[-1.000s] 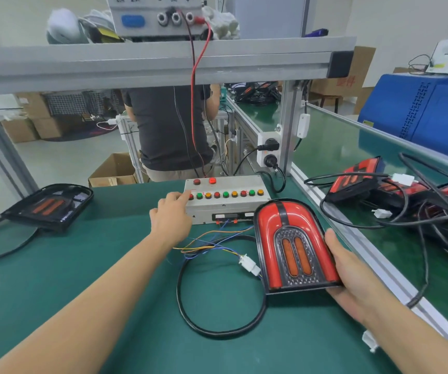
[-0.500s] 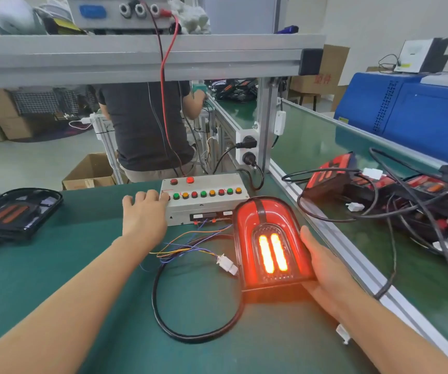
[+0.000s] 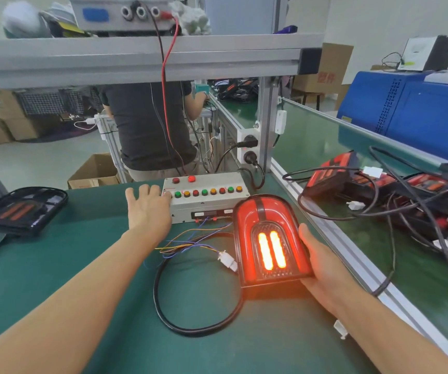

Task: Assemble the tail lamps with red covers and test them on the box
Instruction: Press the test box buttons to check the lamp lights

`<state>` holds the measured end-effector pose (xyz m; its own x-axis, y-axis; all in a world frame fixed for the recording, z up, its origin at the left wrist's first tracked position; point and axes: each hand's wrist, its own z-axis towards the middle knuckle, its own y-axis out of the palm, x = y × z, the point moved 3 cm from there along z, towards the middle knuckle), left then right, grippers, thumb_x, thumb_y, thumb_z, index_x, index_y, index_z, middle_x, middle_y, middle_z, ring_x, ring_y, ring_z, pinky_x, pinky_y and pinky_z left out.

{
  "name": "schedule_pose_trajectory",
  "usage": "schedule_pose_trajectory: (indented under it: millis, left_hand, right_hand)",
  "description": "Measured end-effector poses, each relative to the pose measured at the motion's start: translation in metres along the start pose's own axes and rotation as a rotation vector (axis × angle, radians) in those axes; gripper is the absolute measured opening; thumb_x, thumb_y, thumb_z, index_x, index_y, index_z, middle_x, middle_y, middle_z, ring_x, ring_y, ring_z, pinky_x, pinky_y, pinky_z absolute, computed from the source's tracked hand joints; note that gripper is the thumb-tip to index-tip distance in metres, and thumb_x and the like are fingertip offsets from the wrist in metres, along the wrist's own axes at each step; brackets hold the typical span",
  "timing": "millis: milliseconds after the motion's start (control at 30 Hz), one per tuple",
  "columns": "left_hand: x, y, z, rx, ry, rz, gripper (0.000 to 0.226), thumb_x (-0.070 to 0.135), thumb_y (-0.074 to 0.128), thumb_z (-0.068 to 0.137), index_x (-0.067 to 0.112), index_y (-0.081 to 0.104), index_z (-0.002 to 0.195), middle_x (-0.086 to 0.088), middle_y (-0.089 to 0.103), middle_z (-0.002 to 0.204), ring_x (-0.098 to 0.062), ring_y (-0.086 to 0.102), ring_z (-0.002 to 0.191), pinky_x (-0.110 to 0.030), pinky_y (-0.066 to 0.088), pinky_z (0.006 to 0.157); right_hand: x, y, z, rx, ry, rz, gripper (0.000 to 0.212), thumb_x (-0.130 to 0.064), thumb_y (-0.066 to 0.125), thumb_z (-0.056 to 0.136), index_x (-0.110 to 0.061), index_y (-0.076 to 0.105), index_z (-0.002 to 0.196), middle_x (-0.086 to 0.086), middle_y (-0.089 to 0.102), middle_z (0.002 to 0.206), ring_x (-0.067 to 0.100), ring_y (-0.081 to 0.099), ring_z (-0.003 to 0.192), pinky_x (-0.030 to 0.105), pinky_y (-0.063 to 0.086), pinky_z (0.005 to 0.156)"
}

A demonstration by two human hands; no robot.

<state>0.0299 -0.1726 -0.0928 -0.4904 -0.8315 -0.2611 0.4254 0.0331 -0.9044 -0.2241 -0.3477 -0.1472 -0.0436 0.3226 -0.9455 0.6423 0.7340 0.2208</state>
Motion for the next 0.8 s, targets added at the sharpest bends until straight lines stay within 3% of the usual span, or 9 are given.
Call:
schedule_pose_trajectory:
  millis: [100, 200, 267, 367, 533, 800]
  left_hand:
    - [0.009, -0.006, -0.004, -0.009, -0.060, -0.090, 0.057, 0.014, 0.051, 0.082, 0.018, 0.040, 0.139, -0.006, 0.030, 0.147, -0.028, 0.016, 0.138, -0.057, 0.005, 0.111]
    - [0.041, -0.009, -0.013, 0.000, -0.005, -0.243, 0.079, 0.011, 0.051, 0.082, 0.019, 0.012, 0.150, -0.005, 0.003, 0.158, -0.027, -0.004, 0.145, -0.060, -0.004, 0.111]
    - [0.065, -0.011, -0.016, -0.023, 0.068, -0.341, 0.087, 0.007, 0.051, 0.081, 0.027, 0.003, 0.151, -0.005, -0.006, 0.159, -0.027, -0.009, 0.146, -0.060, -0.007, 0.111]
    - [0.090, -0.013, -0.009, -0.115, 0.105, -0.440, 0.090, 0.003, 0.048, 0.080, 0.036, 0.001, 0.150, -0.006, -0.009, 0.159, -0.030, -0.012, 0.145, -0.059, -0.011, 0.110]
    - [0.109, -0.011, 0.001, -0.240, 0.087, -0.475, 0.085, 0.011, 0.048, 0.085, 0.042, 0.001, 0.148, -0.006, -0.011, 0.159, -0.035, -0.014, 0.144, -0.064, -0.013, 0.107]
    - [0.107, -0.007, -0.001, -0.175, -0.046, -0.420, 0.081, 0.030, 0.054, 0.083, 0.045, 0.006, 0.146, -0.009, -0.013, 0.158, -0.044, -0.017, 0.141, -0.069, -0.011, 0.104]
  right_hand:
    - [-0.001, 0.000, -0.001, -0.009, 0.002, 0.006, 0.048, -0.055, 0.040, 0.092, -0.022, 0.071, 0.109, 0.005, 0.075, 0.102, 0.020, 0.073, 0.093, 0.032, 0.055, 0.074]
    - [-0.001, 0.000, -0.003, -0.011, 0.010, 0.040, 0.047, -0.052, 0.041, 0.096, -0.019, 0.074, 0.105, 0.008, 0.075, 0.102, 0.021, 0.073, 0.092, 0.023, 0.058, 0.060]
    - [-0.001, 0.000, -0.003, 0.000, 0.017, 0.060, 0.046, -0.051, 0.043, 0.095, -0.019, 0.077, 0.097, 0.009, 0.076, 0.100, 0.021, 0.074, 0.088, 0.022, 0.057, 0.056]
    - [-0.001, -0.002, -0.001, 0.018, 0.008, 0.091, 0.044, -0.050, 0.045, 0.095, -0.024, 0.080, 0.086, 0.008, 0.076, 0.097, 0.020, 0.074, 0.084, 0.024, 0.058, 0.056]
    - [-0.002, -0.003, 0.000, 0.028, -0.009, 0.125, 0.040, -0.050, 0.045, 0.095, -0.029, 0.079, 0.088, 0.006, 0.076, 0.100, 0.019, 0.074, 0.088, 0.026, 0.057, 0.060]
    - [-0.002, -0.002, -0.001, 0.037, -0.007, 0.168, 0.039, -0.049, 0.048, 0.094, -0.027, 0.079, 0.085, 0.006, 0.076, 0.098, 0.021, 0.074, 0.086, 0.025, 0.058, 0.057]
